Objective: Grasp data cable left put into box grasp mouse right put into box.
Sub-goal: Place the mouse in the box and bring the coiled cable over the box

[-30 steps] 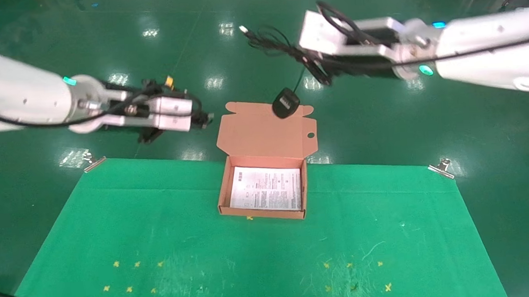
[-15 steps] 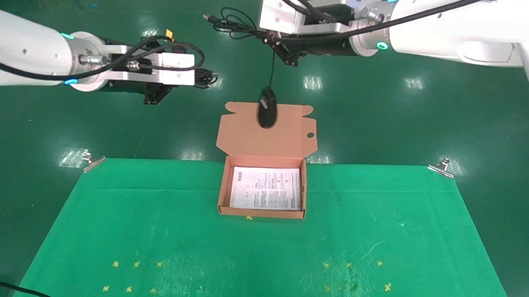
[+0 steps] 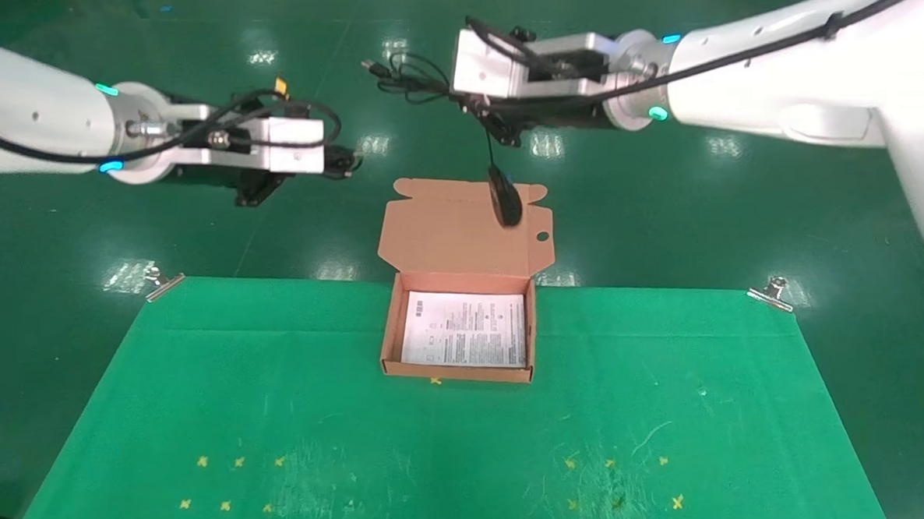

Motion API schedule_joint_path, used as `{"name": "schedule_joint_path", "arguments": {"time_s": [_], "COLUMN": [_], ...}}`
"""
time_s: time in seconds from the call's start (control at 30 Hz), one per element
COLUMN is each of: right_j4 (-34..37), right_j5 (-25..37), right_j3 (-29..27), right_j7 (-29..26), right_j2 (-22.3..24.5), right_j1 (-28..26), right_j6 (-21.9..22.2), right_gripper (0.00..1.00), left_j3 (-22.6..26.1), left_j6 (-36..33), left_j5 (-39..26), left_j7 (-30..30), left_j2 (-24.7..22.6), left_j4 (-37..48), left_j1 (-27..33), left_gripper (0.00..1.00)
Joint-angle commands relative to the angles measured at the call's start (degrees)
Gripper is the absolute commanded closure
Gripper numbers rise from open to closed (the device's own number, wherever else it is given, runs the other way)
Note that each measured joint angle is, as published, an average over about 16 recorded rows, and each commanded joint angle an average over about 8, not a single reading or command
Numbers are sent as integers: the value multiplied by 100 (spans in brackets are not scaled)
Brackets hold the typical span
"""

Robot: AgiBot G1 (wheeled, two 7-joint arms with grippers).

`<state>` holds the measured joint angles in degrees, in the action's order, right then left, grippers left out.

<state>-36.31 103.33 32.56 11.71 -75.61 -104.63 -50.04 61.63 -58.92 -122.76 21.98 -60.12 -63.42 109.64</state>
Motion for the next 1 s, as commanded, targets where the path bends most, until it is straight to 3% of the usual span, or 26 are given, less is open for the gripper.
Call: {"name": "schedule_joint_path", "arguments": {"time_s": [0.03,0.5,1.0], "right_j4": [67,337,237], "right_j5": [-1,-240,-899], "right_j3": [15,338,1436], "right_j7": [41,156,-176], "right_j2": [-16,-203,-259], "right_j1": [33,370,731], "right_j6": [7,96,515], "right_gripper": [100,100,100], "left_j3": [12,190,252], "left_j6": [-40,-750,-1187], "left_j5": [-19,-419,-554], "left_j7": [37,802,1162], "left_j2": [37,423,663], "left_j4": [-15,-783,-1230], "left_j1": [-19,-213,-250], "left_gripper": [100,100,100]}}
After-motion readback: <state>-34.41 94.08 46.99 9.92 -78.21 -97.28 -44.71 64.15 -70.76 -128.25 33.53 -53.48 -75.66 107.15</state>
